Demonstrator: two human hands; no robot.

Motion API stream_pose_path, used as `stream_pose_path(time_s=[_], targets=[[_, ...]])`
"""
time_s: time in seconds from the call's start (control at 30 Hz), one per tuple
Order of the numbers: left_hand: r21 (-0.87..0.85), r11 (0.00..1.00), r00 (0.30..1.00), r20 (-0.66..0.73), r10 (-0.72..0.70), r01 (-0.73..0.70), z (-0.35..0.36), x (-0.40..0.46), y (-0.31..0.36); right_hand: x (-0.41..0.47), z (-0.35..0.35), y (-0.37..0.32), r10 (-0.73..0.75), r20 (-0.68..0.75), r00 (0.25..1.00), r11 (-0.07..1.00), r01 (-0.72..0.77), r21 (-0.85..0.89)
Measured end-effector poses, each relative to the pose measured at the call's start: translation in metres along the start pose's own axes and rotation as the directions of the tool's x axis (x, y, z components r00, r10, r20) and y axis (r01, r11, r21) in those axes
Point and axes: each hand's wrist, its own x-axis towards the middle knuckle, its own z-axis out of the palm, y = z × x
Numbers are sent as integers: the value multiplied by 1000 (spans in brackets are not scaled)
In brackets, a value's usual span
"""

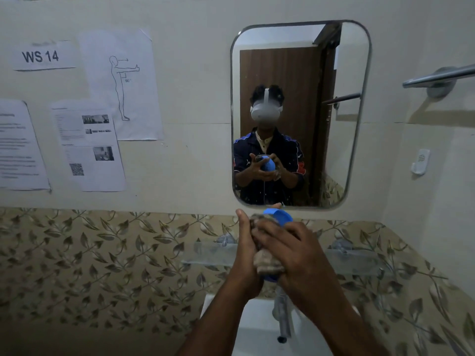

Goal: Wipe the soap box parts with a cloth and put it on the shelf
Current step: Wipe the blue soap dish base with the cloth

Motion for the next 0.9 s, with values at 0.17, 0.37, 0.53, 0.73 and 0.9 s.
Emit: stream_pose_path(time_s=[0.17, 0.37, 0.53, 0.73, 0.9], targets=[[199, 980, 999, 30, 22, -28, 5, -8, 1, 23, -8, 20, 234, -50, 971, 961, -223, 163], [247, 969, 999, -20, 25, -20, 0, -7, 0, 19, -18, 18, 326, -49, 944, 897, -293, 331], [255, 967, 1000, -23, 16, -10, 2, -7, 2, 21, -22, 13, 148, -3, 989, 968, -144, 205], [205, 978, 996, -71, 55, -39, -6, -4, 0, 18, -23, 12, 426, -40, 904, 846, -382, 371], [133, 991, 999, -52, 9, -2, -15, -4, 4, 9, -30, 7, 544, 62, 837, 738, -513, 438]])
